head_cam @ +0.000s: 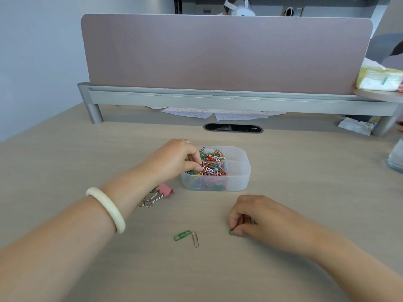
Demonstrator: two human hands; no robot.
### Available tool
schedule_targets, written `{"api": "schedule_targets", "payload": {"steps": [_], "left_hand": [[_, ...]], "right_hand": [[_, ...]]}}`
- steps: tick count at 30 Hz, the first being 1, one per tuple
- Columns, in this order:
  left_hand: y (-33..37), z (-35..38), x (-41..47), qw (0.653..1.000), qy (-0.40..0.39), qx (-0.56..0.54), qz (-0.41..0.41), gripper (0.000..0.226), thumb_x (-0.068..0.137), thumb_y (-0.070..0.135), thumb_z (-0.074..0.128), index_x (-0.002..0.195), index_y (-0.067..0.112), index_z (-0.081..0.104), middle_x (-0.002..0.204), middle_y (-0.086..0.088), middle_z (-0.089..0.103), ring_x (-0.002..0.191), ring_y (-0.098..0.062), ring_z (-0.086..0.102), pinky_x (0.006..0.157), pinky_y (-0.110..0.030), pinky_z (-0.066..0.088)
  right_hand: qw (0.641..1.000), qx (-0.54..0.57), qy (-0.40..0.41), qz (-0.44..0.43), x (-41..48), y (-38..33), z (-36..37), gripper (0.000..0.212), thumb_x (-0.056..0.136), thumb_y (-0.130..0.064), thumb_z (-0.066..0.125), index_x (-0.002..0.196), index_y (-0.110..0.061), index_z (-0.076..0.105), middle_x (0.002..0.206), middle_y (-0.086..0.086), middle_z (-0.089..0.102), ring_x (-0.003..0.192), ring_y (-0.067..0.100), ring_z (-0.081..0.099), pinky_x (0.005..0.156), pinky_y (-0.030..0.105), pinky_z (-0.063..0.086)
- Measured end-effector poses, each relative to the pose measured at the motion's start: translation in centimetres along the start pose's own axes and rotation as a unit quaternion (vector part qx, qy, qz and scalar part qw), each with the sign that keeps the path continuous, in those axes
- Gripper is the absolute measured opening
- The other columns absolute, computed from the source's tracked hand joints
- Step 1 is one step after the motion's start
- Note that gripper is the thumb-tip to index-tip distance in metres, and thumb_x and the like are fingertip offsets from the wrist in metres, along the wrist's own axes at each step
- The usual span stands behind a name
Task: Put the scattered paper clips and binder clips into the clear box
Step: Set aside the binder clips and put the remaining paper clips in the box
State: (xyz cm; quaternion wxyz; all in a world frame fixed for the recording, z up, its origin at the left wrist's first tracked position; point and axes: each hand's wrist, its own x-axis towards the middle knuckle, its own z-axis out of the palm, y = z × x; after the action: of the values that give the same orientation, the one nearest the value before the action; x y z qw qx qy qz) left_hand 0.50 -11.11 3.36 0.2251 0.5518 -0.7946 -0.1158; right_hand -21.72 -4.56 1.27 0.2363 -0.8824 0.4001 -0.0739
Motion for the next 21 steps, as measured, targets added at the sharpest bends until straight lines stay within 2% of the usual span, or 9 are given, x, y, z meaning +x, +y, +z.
{"api": "schedule_targets", "payload": {"steps": [3, 5, 7, 11, 16, 18, 21], "left_hand": [[-0.2, -0.2, -0.5, 1.0, 0.017, 0.0, 0.014, 0.008, 0.077, 0.011, 0.069, 0.084, 0.009, 0.071, 0.078, 0.007, 0.051, 0.066, -0.01, 0.055, 0.059, -0.008, 0.037], [-0.1, -0.4, -0.9, 0.999, 0.023, -0.004, 0.025, 0.009, 0.079, 0.011, 0.067, 0.087, 0.011, 0.071, 0.086, 0.003, 0.053, 0.066, -0.008, 0.055, 0.063, -0.016, 0.04], [0.1, -0.6, -1.6, 0.998, 0.016, -0.001, 0.058, 0.011, 0.081, 0.017, 0.065, 0.09, 0.015, 0.072, 0.092, 0.001, 0.057, 0.068, -0.002, 0.054, 0.065, -0.018, 0.04], [-0.2, 0.1, -3.2, 0.991, -0.023, 0.063, 0.118, 0.03, 0.084, 0.04, 0.053, 0.102, 0.021, 0.068, 0.098, 0.0, 0.061, 0.092, -0.017, 0.052, 0.081, -0.025, 0.041], [-0.9, 0.2, -4.0, 0.99, -0.028, 0.085, 0.11, 0.046, 0.083, 0.048, 0.038, 0.102, 0.018, 0.068, 0.101, 0.0, 0.064, 0.092, -0.021, 0.055, 0.082, -0.038, 0.047], [-1.0, 0.3, -4.4, 0.991, 0.003, 0.07, 0.118, 0.045, 0.083, 0.045, 0.037, 0.104, 0.018, 0.066, 0.104, 0.0, 0.065, 0.094, -0.02, 0.056, 0.084, -0.035, 0.045], [-1.3, 0.3, -5.9, 0.988, 0.075, 0.036, 0.129, 0.032, 0.085, 0.037, 0.043, 0.1, 0.021, 0.066, 0.097, 0.002, 0.061, 0.091, -0.01, 0.048, 0.08, -0.022, 0.038]], "right_hand": [[0.999, 0.033, 0.004, -0.019, 0.3, -0.2, 0.6, 0.004, 0.082, -0.019, 0.063, 0.081, -0.023, 0.063, 0.086, -0.011, 0.055, 0.076, 0.0, 0.05, 0.067, 0.008, 0.038], [0.999, 0.044, 0.011, -0.021, 0.4, -0.1, 0.8, 0.006, 0.081, -0.019, 0.064, 0.079, -0.025, 0.062, 0.082, -0.012, 0.054, 0.074, -0.002, 0.05, 0.065, 0.007, 0.037], [0.998, 0.05, 0.015, -0.018, 0.4, -0.1, 0.8, 0.006, 0.081, -0.02, 0.064, 0.079, -0.025, 0.062, 0.08, -0.013, 0.053, 0.073, -0.002, 0.05, 0.064, 0.007, 0.037], [0.998, 0.062, 0.022, -0.014, 0.3, -0.1, 1.0, 0.006, 0.081, -0.02, 0.065, 0.079, -0.025, 0.062, 0.079, -0.013, 0.053, 0.074, 0.001, 0.051, 0.065, 0.009, 0.039], [0.991, 0.13, 0.031, -0.018, 0.6, -0.7, 1.5, 0.009, 0.079, -0.017, 0.069, 0.076, -0.024, 0.063, 0.071, -0.018, 0.057, 0.063, 0.001, 0.048, 0.06, 0.011, 0.039], [0.988, 0.149, 0.016, -0.03, 1.2, -1.5, 1.7, 0.008, 0.078, -0.017, 0.07, 0.079, -0.023, 0.064, 0.067, -0.02, 0.055, 0.059, 0.0, 0.045, 0.056, 0.01, 0.037], [0.987, 0.145, -0.015, -0.06, 2.4, -2.5, 2.4, 0.014, 0.077, -0.017, 0.07, 0.089, -0.021, 0.065, 0.068, -0.013, 0.055, 0.058, 0.003, 0.043, 0.055, 0.011, 0.036]]}}
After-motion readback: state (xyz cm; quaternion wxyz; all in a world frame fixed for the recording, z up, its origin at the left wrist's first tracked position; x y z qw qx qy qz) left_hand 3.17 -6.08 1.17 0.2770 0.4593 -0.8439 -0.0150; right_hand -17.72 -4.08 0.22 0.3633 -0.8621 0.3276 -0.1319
